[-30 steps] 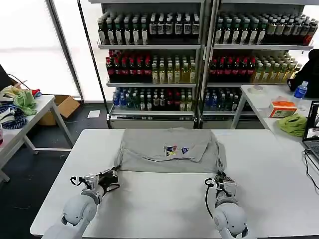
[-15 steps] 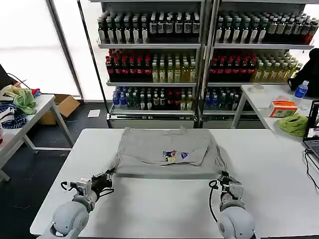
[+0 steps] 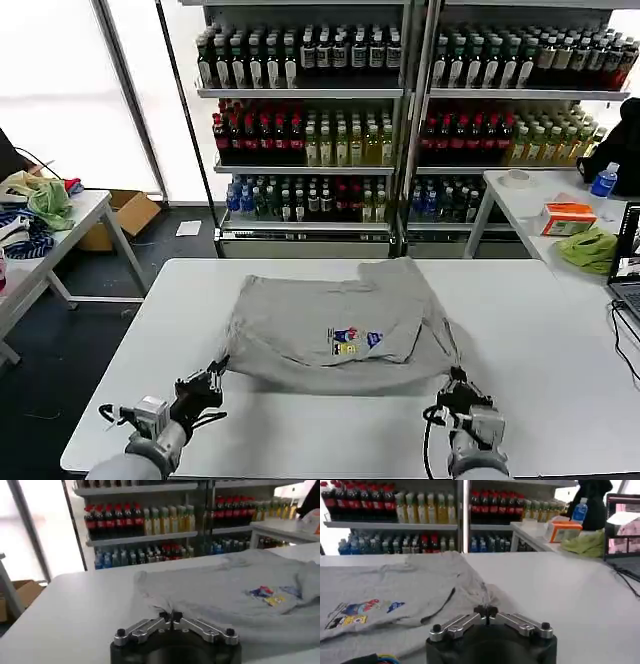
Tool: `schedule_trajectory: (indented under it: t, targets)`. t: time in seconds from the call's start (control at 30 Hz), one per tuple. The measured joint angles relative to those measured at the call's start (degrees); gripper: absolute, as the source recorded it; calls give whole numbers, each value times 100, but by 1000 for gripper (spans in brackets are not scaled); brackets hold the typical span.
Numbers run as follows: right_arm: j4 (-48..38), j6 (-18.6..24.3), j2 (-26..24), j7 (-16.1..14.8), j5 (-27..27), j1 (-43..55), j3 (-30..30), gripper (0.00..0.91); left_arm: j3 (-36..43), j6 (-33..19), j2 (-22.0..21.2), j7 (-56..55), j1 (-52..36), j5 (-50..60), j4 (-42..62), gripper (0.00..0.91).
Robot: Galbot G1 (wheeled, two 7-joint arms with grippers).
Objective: Fold and organize the clothes.
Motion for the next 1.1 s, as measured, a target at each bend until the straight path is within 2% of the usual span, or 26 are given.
schedule_trajectory:
  t: [0.33, 0.9, 0.93, 0.97, 1.0, 1.03, 1.1]
  targets:
    - [160, 67, -35, 124, -241, -628, 14, 0, -191, -146, -159, -13, 897, 256, -413, 10]
    - [9, 103, -194, 166, -542, -966, 19, 10, -345, -212, -354, -31, 1473, 526, -505, 10]
    - [-9, 102, -205, 166, -548, -963, 9, 111, -345, -221, -377, -24, 1501, 549, -504, 50]
    - [-21, 95, -215, 164, -549, -955, 3, 907, -343, -228, -403, -14, 1531, 575, -500, 242]
    - [-27, 84, -230, 156, -550, -947, -4, 907, -339, -229, -423, -6, 1554, 596, -496, 524]
    - [-29, 81, -238, 153, -550, -944, -9, 907, -329, -234, -446, 1, 1572, 615, -495, 897]
    - [-29, 67, -257, 150, -545, -945, -12, 907, -301, -242, -492, 14, 1596, 627, -512, 907]
